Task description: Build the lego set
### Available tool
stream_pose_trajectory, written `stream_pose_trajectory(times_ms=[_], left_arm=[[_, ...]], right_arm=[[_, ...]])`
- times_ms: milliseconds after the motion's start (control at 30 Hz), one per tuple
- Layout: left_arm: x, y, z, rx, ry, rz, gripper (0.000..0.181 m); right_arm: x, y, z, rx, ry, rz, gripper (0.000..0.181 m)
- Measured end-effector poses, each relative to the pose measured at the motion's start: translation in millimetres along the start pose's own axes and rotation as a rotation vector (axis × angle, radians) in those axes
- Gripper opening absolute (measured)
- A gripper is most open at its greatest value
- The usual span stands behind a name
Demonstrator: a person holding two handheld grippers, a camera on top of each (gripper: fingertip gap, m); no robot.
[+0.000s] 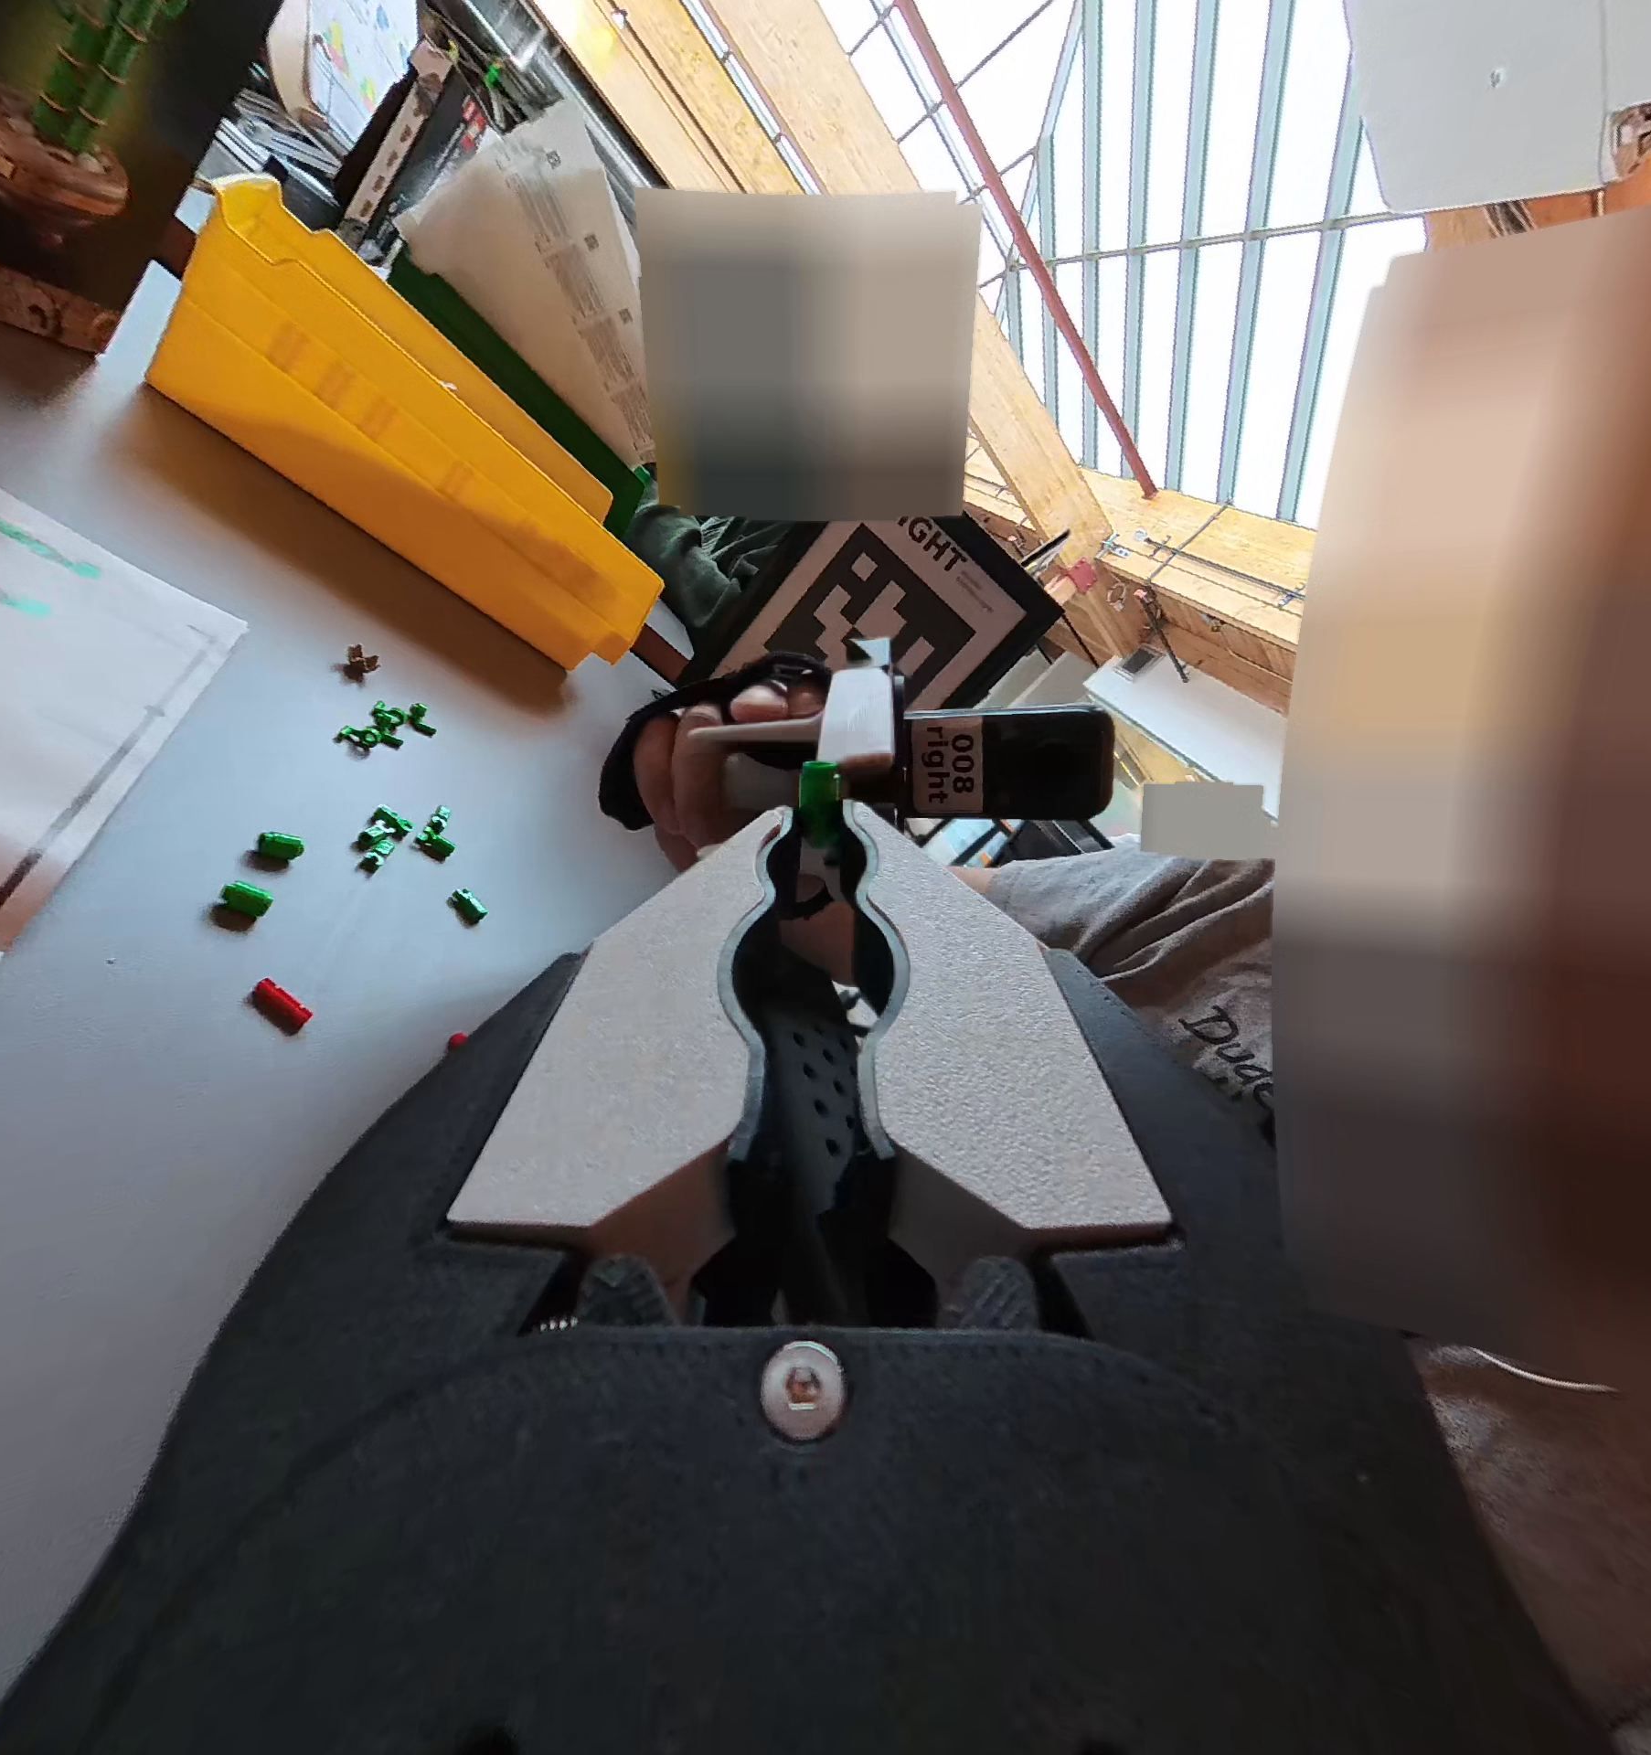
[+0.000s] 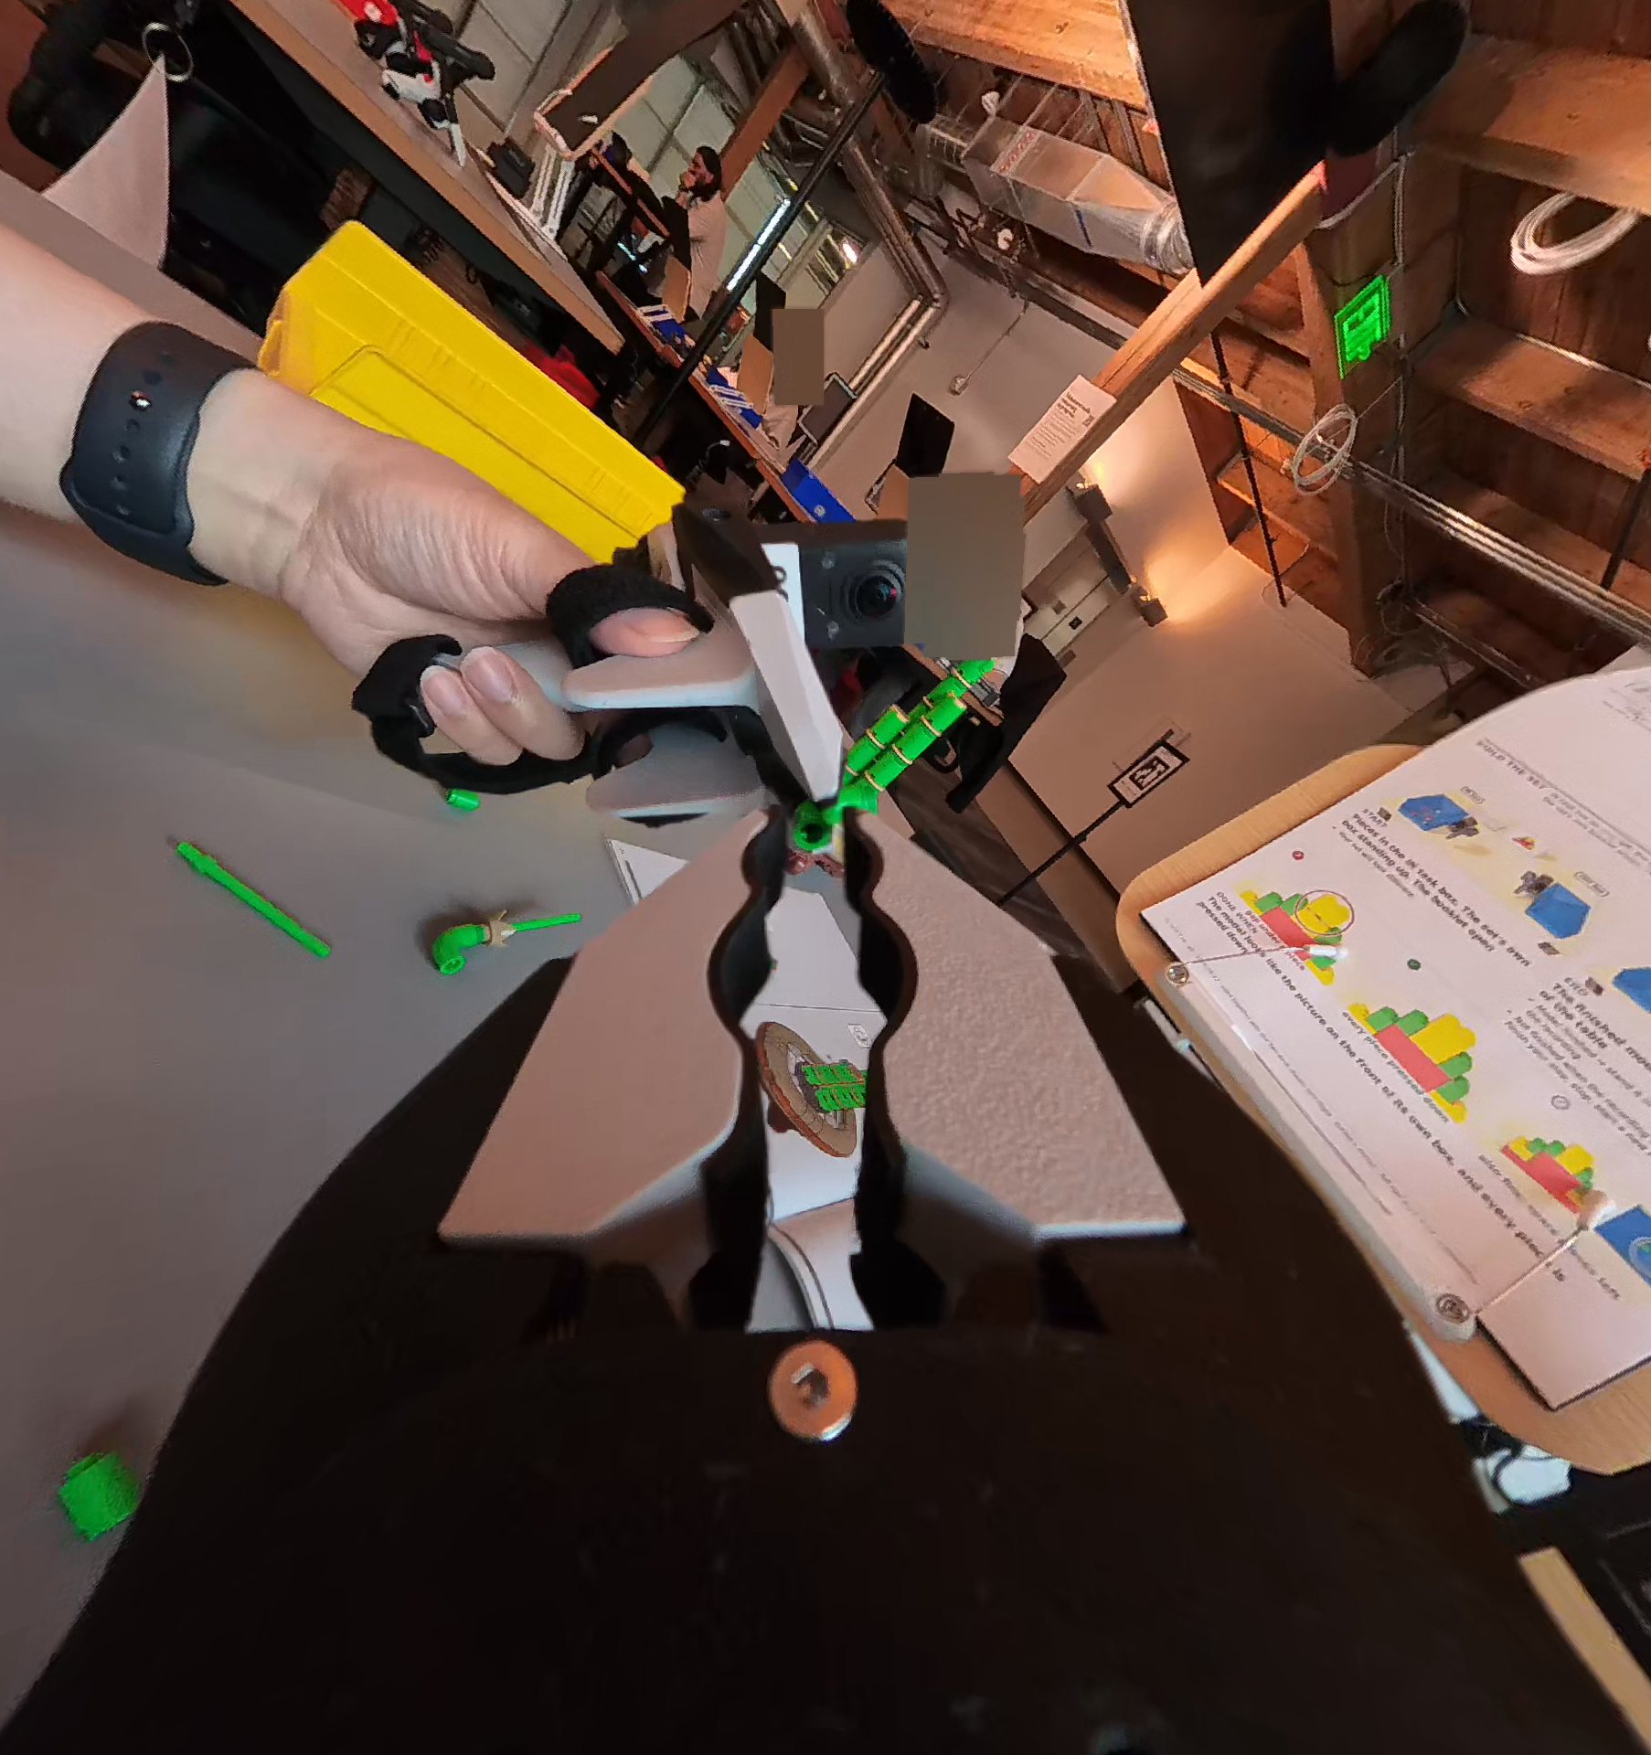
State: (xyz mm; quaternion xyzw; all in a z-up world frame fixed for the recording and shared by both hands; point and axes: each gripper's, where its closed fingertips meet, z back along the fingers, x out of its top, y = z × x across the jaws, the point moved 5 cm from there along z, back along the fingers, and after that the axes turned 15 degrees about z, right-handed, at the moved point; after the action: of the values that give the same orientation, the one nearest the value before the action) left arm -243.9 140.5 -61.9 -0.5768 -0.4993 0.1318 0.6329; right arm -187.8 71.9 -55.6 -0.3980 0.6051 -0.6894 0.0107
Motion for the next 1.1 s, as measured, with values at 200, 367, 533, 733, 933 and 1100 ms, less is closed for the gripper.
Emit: stream_pose_trajectory(times_ms=[200, 367, 533, 733, 933, 1100], left_arm=[[19.9, -7.2, 43.7, 0.07, -0.128, -0.018, 0.004], [18.9, -3.8, 49.5, 0.122, -0.097, -0.033, 0.003], [12.8, 7.1, 44.4, 0.148, -0.031, -0.005, 0.004], [7.5, 8.5, 40.9, 0.141, 0.018, 0.006, 0.004], [7.8, 11.4, 45.2, 0.143, 0.009, 0.027, 0.004], [-1.2, 27.6, 44.5, 0.234, 0.07, 0.103, 0.004]], right_arm=[[-7.9, 32.4, -9.3, 0.311, -0.007, -0.147, 0.017], [-0.2, 106.1, -32.8, 0.739, 0.01, 0.026, 0.018], [11.7, 132.6, -53.7, 1.019, 0.041, 0.081, 0.02], [1.6, 133.9, -69.2, 1.246, 0.127, -0.07, 0.012], [-1.8, 129.5, -55.5, 1.332, 0.206, -0.067, 0.0], [-16.6, 85.0, -18.7, 1.043, 0.198, -0.017, 0.0]])
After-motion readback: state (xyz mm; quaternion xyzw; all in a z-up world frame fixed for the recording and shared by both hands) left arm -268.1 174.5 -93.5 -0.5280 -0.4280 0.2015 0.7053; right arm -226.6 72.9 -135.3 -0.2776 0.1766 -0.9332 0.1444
